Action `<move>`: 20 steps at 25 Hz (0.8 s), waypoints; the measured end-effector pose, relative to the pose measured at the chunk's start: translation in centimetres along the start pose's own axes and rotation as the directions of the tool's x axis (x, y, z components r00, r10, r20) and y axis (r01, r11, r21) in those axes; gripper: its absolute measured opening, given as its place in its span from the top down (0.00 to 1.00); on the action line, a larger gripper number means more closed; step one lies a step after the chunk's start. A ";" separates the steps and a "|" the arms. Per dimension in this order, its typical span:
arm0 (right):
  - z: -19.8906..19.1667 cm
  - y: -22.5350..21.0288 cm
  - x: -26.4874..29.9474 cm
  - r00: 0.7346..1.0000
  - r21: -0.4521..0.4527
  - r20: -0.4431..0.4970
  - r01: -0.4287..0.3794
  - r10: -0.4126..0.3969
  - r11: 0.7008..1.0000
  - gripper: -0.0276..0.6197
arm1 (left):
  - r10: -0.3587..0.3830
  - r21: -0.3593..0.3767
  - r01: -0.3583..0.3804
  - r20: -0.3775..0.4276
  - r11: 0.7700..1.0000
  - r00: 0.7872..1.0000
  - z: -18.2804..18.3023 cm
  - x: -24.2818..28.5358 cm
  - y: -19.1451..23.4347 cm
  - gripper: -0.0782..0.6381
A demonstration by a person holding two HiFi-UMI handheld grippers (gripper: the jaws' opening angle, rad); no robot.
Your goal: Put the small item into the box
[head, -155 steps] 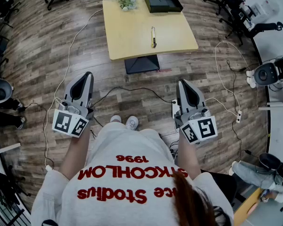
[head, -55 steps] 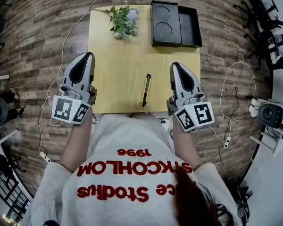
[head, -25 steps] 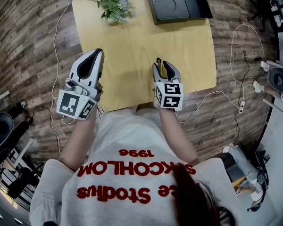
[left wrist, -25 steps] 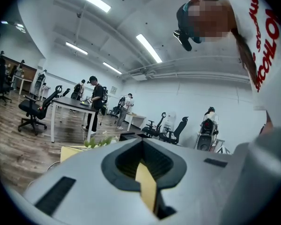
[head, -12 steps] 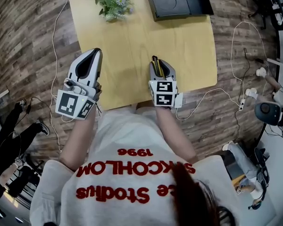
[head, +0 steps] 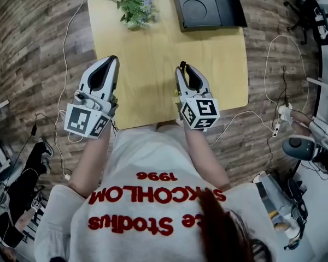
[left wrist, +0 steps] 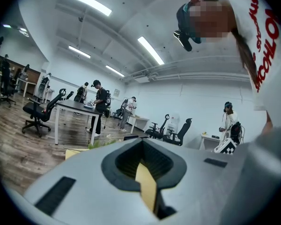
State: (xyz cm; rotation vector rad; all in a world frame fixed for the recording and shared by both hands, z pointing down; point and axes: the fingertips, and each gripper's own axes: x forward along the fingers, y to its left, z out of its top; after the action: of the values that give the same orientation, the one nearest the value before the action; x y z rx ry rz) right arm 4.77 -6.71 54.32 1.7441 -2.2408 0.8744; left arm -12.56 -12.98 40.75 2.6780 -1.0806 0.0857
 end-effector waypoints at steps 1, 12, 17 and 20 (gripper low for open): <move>1.4 0.3 -0.1 0.999 -0.001 0.039 -0.014 0.014 1.000 0.78 | 0.006 0.002 -0.006 0.006 1.000 1.000 0.2 0.0 0.1 0.88; 16.1 4.1 -2.2 0.926 -0.174 0.350 -0.088 0.145 0.981 0.78 | 0.100 0.039 -0.105 0.110 0.994 0.989 4.6 -0.2 1.8 0.88; 20.9 5.5 -4.4 0.885 -0.254 0.427 -0.083 0.188 0.964 0.78 | 0.114 0.088 -0.132 0.180 0.987 0.977 8.0 -0.2 1.8 0.88; 23.1 6.0 -5.9 0.859 -0.297 0.464 -0.077 0.214 0.952 0.78 | 0.128 0.102 -0.154 0.228 0.983 0.965 9.8 -0.3 1.6 0.88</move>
State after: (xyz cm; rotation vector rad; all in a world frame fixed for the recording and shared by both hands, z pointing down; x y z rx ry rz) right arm 5.94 -13.46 30.67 1.8343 -2.6769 0.1181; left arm -14.22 -16.38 31.53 2.7626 -1.3741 -0.1289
